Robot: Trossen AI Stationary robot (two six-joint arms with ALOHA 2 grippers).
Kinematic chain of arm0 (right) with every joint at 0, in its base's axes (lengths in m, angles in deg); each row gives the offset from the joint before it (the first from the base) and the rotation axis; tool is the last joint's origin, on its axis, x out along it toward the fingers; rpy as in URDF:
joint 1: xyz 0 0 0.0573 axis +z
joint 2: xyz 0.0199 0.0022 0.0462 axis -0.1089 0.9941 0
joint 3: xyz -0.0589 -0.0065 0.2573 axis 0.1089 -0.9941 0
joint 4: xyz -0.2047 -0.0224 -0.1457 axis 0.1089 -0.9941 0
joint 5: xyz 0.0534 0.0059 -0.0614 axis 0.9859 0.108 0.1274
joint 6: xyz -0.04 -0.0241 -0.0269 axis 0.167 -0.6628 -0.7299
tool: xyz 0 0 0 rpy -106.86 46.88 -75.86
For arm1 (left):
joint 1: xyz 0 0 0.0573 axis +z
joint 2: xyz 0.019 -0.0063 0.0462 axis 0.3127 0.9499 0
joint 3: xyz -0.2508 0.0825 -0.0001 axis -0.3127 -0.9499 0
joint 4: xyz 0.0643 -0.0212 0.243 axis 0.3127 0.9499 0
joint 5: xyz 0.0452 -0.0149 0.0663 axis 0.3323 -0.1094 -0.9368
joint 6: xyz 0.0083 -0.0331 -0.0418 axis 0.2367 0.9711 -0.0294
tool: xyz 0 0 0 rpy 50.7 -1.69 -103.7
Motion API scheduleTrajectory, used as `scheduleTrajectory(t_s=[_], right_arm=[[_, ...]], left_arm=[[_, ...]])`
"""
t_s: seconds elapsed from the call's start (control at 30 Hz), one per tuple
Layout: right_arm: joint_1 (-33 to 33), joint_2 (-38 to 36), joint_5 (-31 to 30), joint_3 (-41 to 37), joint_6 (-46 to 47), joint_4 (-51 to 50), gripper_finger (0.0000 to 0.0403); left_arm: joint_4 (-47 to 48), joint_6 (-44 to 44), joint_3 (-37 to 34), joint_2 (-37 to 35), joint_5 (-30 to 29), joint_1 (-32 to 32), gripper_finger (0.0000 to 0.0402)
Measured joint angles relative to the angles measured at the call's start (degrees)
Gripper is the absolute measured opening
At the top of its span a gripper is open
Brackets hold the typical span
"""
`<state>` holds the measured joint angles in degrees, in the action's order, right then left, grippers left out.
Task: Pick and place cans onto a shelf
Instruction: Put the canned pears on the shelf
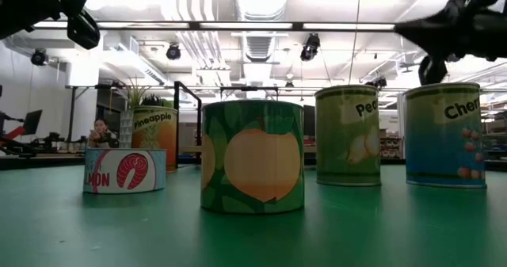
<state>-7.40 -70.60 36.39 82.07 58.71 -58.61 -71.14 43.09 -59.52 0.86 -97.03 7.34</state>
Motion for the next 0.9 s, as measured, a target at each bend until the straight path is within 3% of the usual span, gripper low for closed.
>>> scheduleTrajectory(t_s=[0.33,0.47,0.57,0.9], right_arm=[[0.0,15.7,-1.7,8.6,-13.8,2.7,0.0009],[0.1,21.4,1.3,14.5,-18.7,1.7,0.0009],[1.0,25.0,3.7,20.1,-19.3,-3.4,0.0009],[9.6,37.3,3.2,39.2,-24.7,-27.4,0.0009]], left_arm=[[0.0,-7.3,0.0,0.0,0.0,0.0,0.0000],[-1.6,-9.4,0.0,0.0,-0.3,0.0,0.0000],[-4.6,-8.0,0.0,0.0,-1.0,0.0,0.0000],[-6.9,-7.4,0.0,0.0,-1.0,0.0,0.0000]])
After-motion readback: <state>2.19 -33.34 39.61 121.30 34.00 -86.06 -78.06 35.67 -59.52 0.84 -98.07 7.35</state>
